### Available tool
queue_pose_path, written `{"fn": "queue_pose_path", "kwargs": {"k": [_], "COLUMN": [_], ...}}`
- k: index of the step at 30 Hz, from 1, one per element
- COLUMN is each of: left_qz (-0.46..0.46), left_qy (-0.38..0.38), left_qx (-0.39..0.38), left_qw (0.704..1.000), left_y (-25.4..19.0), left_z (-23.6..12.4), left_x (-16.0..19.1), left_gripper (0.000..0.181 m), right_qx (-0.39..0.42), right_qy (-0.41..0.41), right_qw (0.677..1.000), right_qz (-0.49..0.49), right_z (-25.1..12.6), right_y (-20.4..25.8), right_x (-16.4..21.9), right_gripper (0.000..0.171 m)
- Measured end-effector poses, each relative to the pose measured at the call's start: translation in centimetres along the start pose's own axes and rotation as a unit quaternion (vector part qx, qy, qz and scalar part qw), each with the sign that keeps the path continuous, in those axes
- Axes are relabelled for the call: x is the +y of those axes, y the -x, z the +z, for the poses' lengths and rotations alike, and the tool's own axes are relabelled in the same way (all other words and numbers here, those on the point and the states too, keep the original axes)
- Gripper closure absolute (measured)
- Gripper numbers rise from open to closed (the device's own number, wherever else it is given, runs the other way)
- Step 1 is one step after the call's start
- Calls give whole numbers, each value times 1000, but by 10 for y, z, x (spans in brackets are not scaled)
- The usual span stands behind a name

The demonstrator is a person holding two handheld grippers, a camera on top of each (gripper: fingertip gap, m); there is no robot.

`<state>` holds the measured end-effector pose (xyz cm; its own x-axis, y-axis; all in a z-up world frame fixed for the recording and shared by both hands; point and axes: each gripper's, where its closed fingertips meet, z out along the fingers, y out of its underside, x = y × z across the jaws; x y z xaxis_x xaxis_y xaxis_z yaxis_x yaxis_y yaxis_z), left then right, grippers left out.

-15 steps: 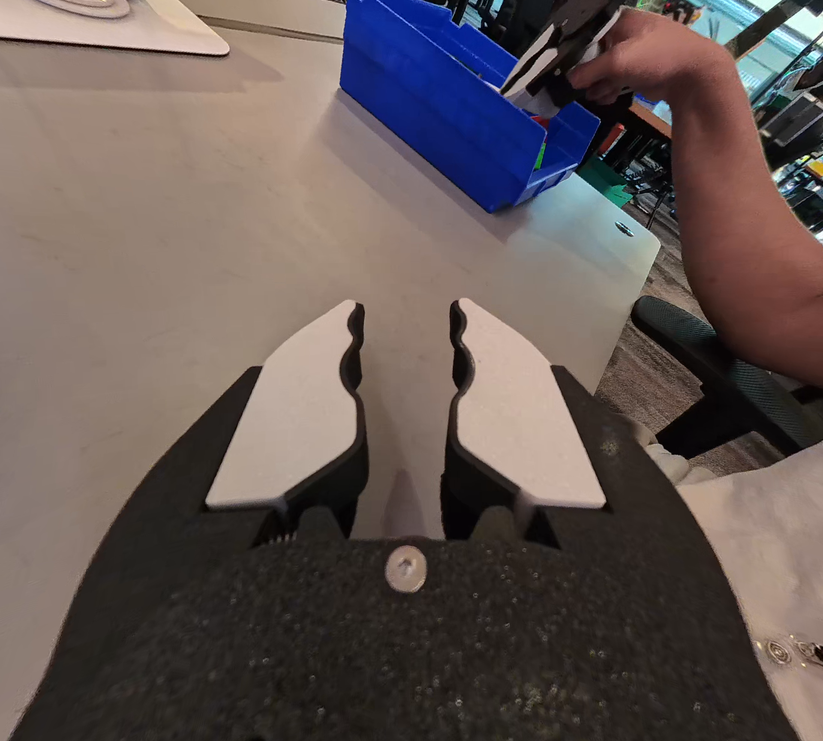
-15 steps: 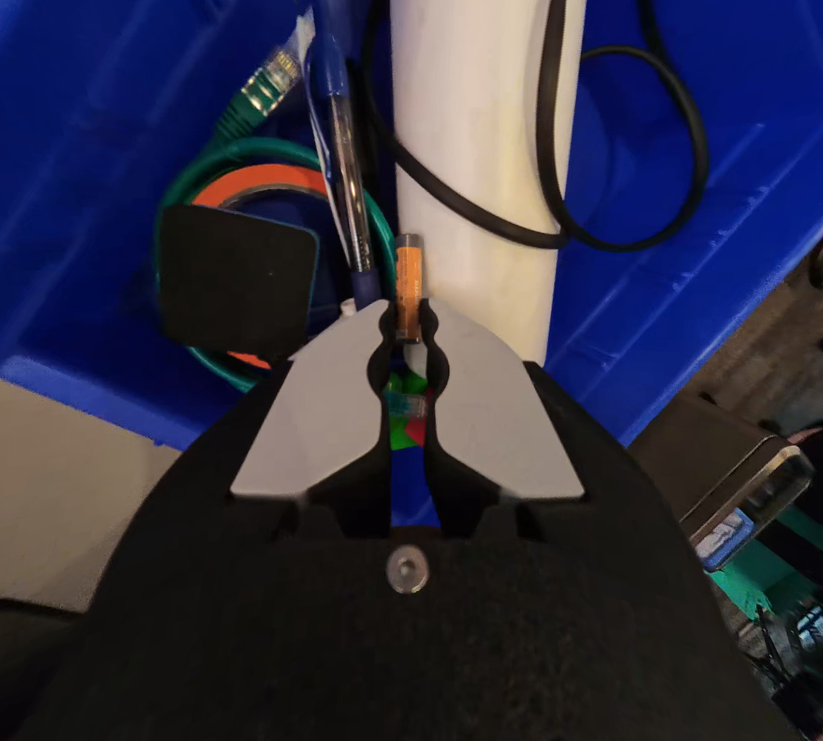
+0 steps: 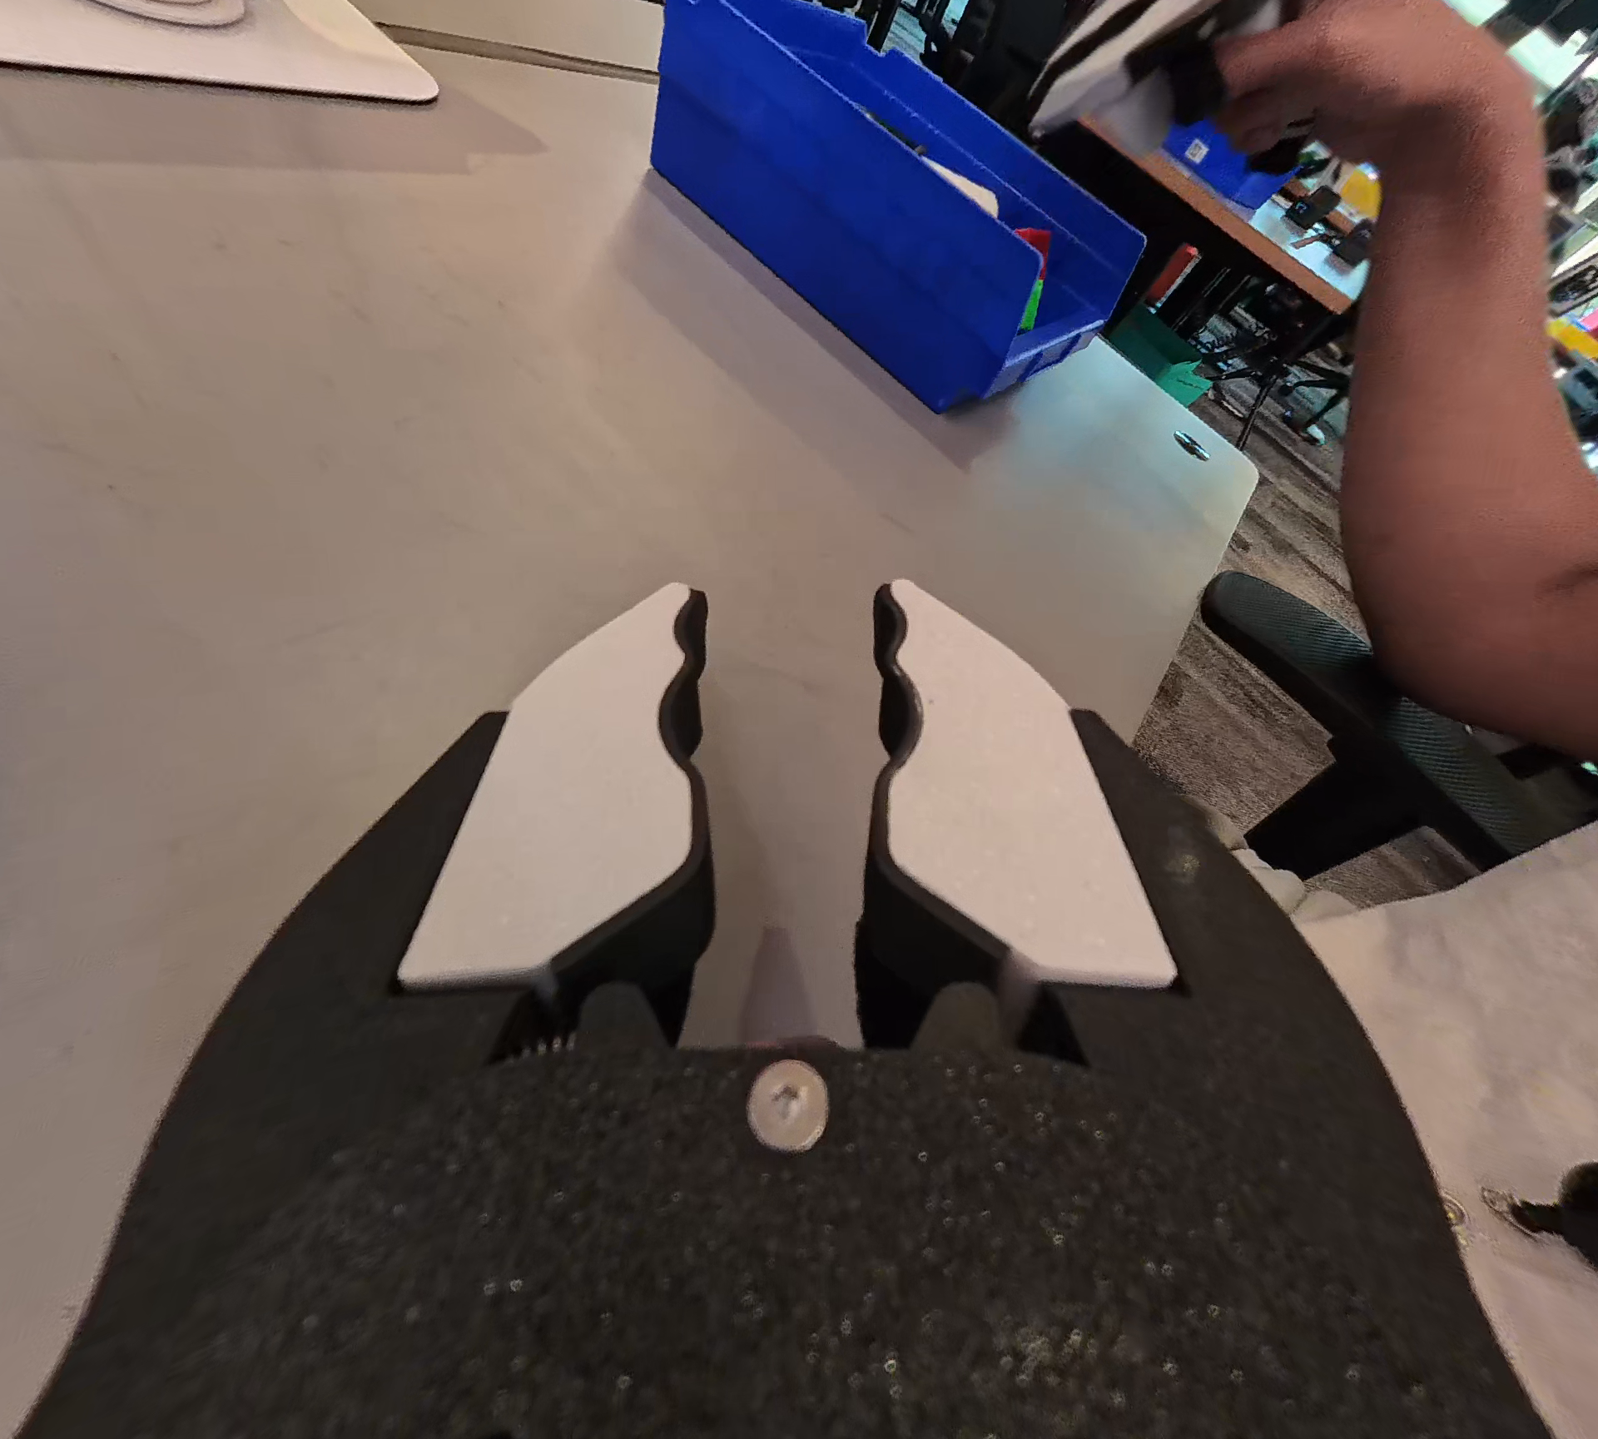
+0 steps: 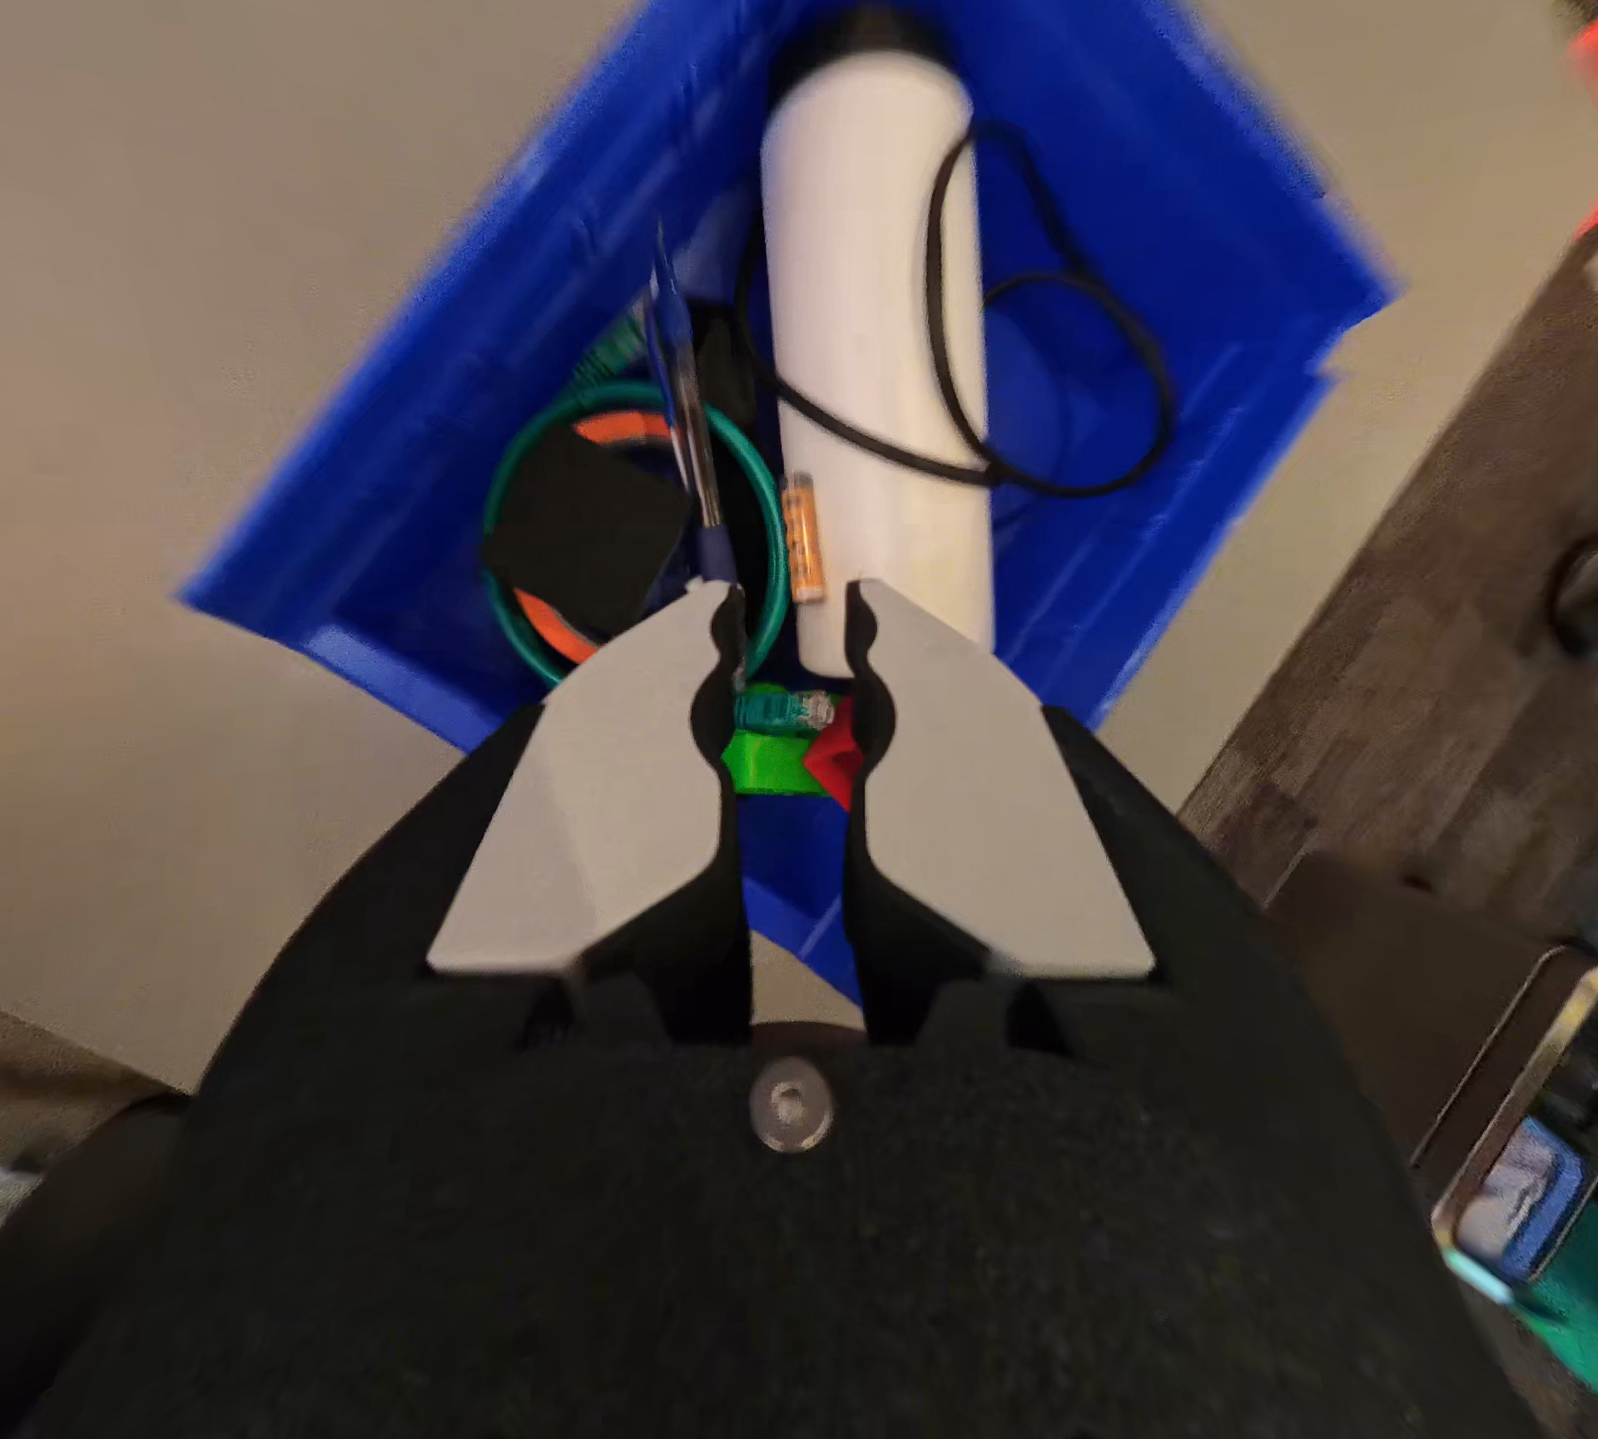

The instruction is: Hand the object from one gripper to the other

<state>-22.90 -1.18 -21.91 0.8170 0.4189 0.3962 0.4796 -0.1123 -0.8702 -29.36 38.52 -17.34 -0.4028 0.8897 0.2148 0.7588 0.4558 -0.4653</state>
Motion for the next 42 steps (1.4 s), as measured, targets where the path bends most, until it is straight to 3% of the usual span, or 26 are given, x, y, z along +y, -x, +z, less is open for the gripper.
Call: {"fn": "queue_pose_path", "kwargs": {"k": [2, 4, 7, 8, 10, 13, 17, 20, 23, 25, 27, 29, 31, 35, 42], "left_qz": [11, 27, 49, 47, 29, 23, 75, 174, 337, 391, 380, 315, 236, 139, 113], "left_qy": [2, 7, 24, 27, 18, 0, 23, 105, 196, 263, 326, 371, 426, 430, 507], "left_qx": [-7, -18, -50, -60, -61, -74, -116, -139, -169, -144, -117, -105, -104, -116, -169], "left_qw": [1000, 999, 997, 997, 998, 997, 990, 969, 905, 870, 858, 867, 867, 884, 837], "left_y": [-2, -2, 6, 10, 15, 30, 64, 94, 136, 161, 186, 213, 235, 249, 265], "left_z": [-4, -10, -23, -28, -38, -55, -87, -109, -125, -126, -120, -109, -103, -94, -101], "left_x": [1, 7, 18, 20, 18, 8, -9, -25, -49, -57, -58, -52, -36, -27, -5], "left_gripper": [144, 142, 137, 136, 136, 136, 137, 142, 147, 147, 147, 148, 159, 156, 153], "right_qx": [22, -2, -127, -171, -208, -222, -206, -208, -253, -266, -263, -260, -259, -269, -304], "right_qy": [-85, -210, -407, -432, -404, -392, -397, -415, -402, -392, -383, -381, -382, -380, -367], "right_qw": [996, 976, 905, 885, 891, 893, 893, 884, 879, 880, 884, 886, 886, 885, 879], "right_qz": [-20, -50, -14, -7, -4, 10, -59, -59, -37, -38, -47, -53, -51, -24, 2], "right_z": [-39, -69, -82, -71, -31, 6, 8, 8, 11, 15, 19, 19, 19, 20, 23], "right_y": [15, 60, 166, 202, 256, 290, 293, 287, 294, 298, 301, 301, 300, 292, 282], "right_x": [-30, -69, -100, -94, -72, -53, -49, -54, -53, -49, -46, -46, -47, -44, -42], "right_gripper": [149, 148, 144, 140, 136, 135, 139, 141, 141, 141, 141, 141, 141, 141, 141]}}
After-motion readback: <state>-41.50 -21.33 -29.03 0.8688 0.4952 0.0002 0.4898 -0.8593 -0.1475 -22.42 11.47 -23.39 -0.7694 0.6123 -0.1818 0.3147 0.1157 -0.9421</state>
